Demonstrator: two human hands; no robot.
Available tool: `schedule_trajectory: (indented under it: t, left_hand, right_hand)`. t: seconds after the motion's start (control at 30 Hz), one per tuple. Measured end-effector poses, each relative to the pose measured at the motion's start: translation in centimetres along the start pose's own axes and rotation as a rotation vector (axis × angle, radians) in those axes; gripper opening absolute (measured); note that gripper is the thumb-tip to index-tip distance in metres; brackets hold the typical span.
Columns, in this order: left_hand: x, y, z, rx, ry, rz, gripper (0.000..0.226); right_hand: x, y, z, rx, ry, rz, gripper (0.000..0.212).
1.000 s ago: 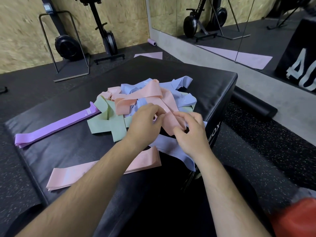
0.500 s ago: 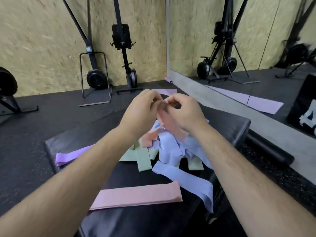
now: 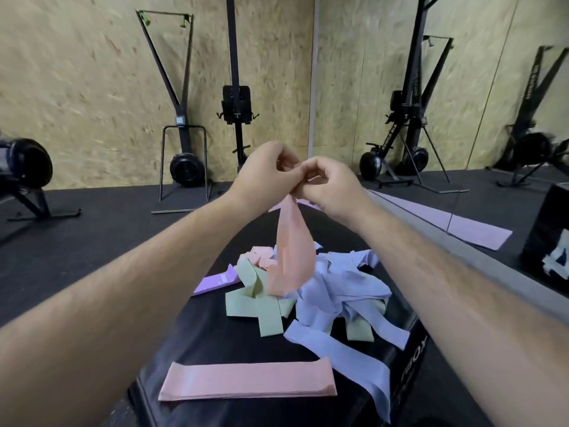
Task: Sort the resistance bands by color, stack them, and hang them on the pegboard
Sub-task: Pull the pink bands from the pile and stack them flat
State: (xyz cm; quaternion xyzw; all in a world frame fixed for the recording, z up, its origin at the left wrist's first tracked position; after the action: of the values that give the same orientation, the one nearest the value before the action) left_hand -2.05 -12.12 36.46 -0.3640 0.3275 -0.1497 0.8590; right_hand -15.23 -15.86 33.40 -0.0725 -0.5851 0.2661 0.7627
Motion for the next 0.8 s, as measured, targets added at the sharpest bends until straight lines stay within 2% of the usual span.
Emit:
schedule_trajectory:
  t: [0.03,0.17,0.27,0.33,0.43,0.5,0.6,0.67,0.8]
  left_hand:
    - [0.3,0.2,0.1,0.012,0.003,0.014,0.007]
    - [1.3,1.7,0.9,0.032,-0.02,0.022,0.029]
    - [2.4,3.2,1.2,0.061,-0.029,0.041,0.032]
    - [3.3,4.3,1.0,0.124,-0.03,0.054,0.034]
    - [4.4,5.7,0.8,0.213,-0.016,0.057,0.036]
    - [5.0,6.3,1.0,0.226,0.001,0.069,0.035]
    - [5.6,6.7,1.8,0.207,0.004,0.092,0.018]
    - [6.1,6.8,2.5,0.17,-0.027,0.079,0.011]
    - [6.6,7.2,3.8,0.054,-0.007,0.095,0.02]
  right_hand:
    - [-0.5,0.1,-0.5,0.016,-0.002,-0.007,0.029]
    - [-3.4,0.7,-2.0,0.05,0.01,-0.127,0.034]
    - [-6.5,2.0,-3.8,0.124,0.044,-0.277,0.052]
    - [-7.8,2.8,-5.5,0.175,0.067,-0.281,0.056]
    - [-8.0,2.9,-7.8,0.215,-0.036,-0.21,0.049]
    - [-7.7,2.5,-8.6,0.213,-0.042,-0.202,0.035]
    - [-7.1,2.0,-9.2,0.176,-0.03,-0.211,0.014]
    - [-6.4,2.1,-9.5,0.167,-0.056,-0.198,0.014]
    - [-5.5,2.8,-10.1,0.219,-0.031,-0.18,0.021]
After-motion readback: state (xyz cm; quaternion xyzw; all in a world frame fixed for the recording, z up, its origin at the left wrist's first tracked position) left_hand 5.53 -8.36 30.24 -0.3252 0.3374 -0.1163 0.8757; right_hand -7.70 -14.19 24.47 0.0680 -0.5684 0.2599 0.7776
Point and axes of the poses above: each hand's wrist, its own y-axis away from the middle knuckle, its own z-axis out of the back of the hand, x = y × z, the point moved 6 cm from there along -y, towards the middle knuckle, and after that the axes turned 7 degrees about -z, right-handed, at the moved point
